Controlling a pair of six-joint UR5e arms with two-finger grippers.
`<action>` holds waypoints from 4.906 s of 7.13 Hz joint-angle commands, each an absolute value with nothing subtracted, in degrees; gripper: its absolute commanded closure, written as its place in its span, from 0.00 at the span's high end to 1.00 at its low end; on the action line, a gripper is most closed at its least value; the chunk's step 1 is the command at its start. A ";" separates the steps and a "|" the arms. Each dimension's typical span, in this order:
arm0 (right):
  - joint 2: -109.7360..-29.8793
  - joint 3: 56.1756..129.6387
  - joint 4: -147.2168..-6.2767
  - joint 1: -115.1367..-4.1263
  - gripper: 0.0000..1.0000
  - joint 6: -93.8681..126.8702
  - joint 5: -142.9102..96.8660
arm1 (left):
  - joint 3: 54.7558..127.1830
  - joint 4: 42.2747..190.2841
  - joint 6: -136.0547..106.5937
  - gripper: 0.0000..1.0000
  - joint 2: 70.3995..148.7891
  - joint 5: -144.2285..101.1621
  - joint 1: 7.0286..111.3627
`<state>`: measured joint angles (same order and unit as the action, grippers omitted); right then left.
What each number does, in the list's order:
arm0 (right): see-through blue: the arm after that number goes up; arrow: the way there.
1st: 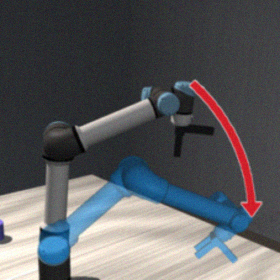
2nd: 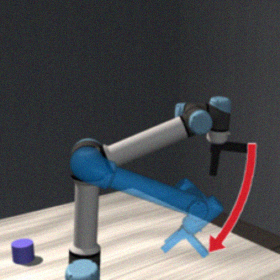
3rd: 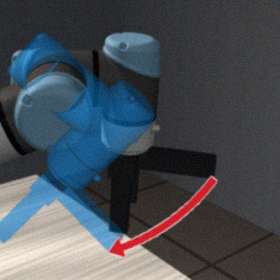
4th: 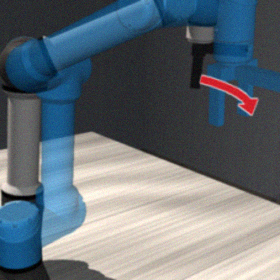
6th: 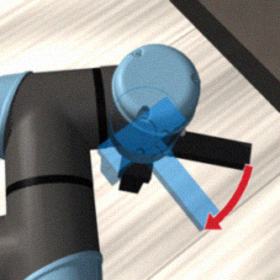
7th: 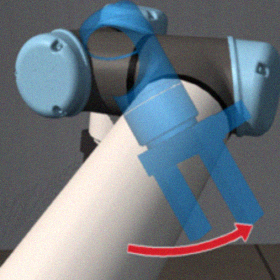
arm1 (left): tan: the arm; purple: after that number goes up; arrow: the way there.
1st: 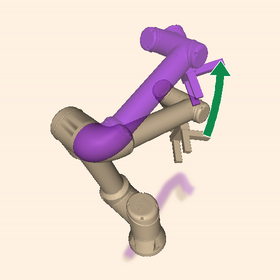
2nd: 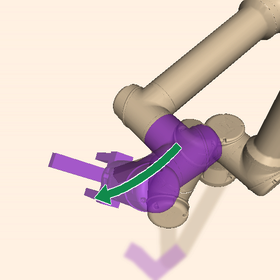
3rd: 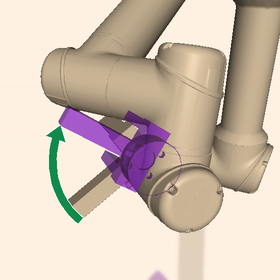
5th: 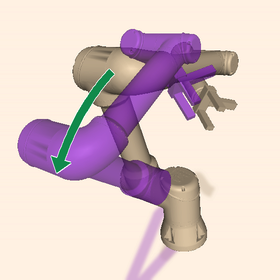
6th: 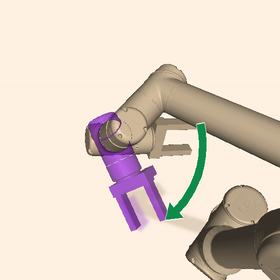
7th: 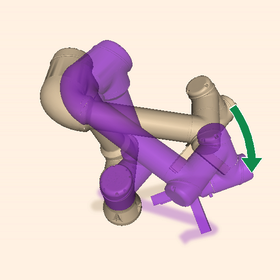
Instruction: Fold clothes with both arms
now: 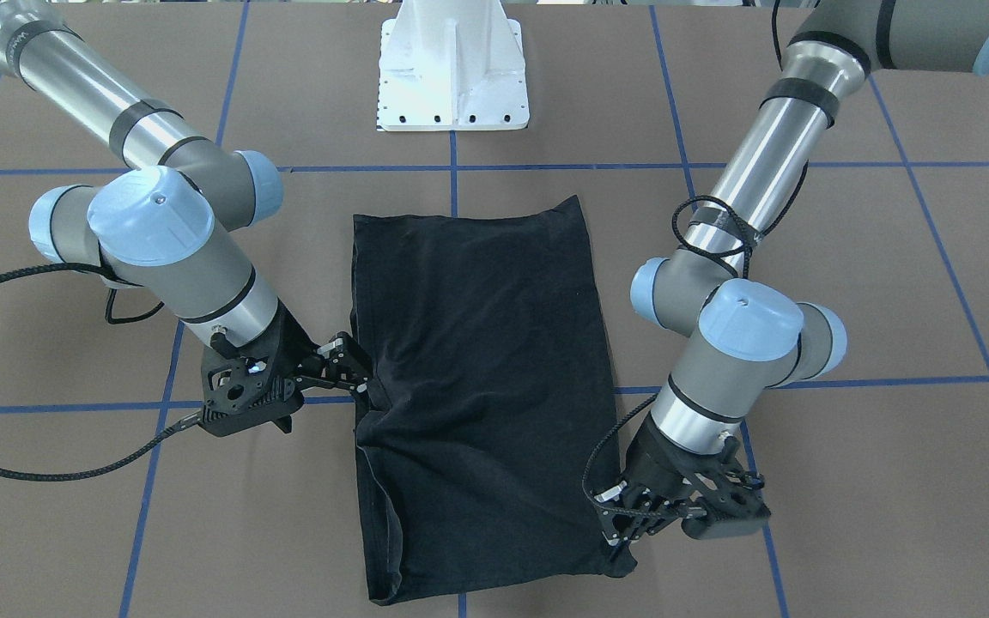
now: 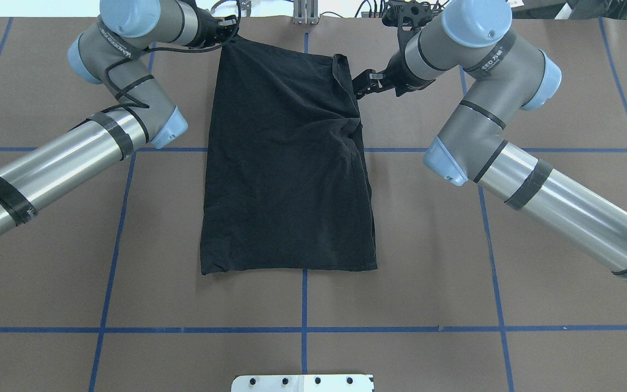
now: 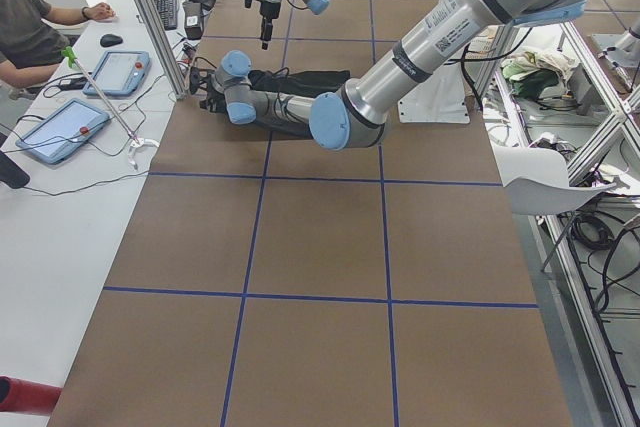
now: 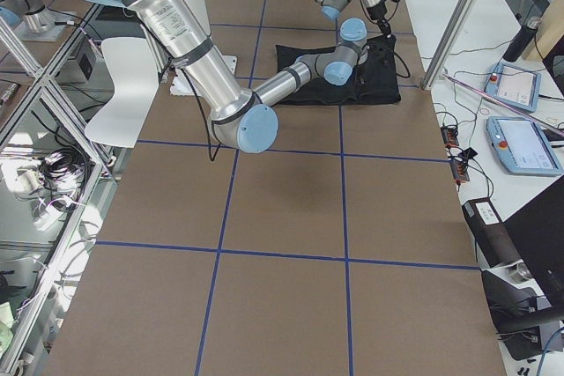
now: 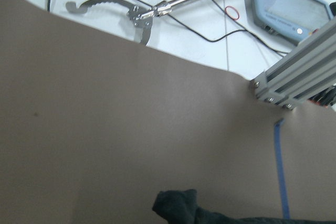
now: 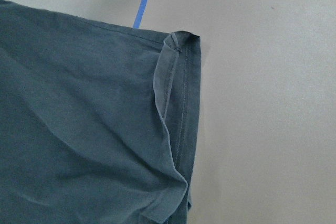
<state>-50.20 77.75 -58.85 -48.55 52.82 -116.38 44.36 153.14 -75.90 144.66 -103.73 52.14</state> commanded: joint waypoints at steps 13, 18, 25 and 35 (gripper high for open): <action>-47.73 83.06 -69.13 -34.92 1.00 83.32 -107.70 | 68.46 142.47 -73.30 1.00 130.17 -113.11 56.78; -48.69 83.41 -72.42 -31.12 1.00 84.73 -107.49 | 69.34 143.35 -74.53 1.00 128.32 -113.03 54.84; -43.77 76.64 -72.95 -30.85 1.00 87.89 -107.58 | 69.70 143.44 -74.09 1.00 128.23 -113.03 54.76; -42.89 75.06 -72.69 -29.18 0.36 87.71 -107.58 | 69.70 143.44 -73.92 1.00 128.23 -113.03 54.76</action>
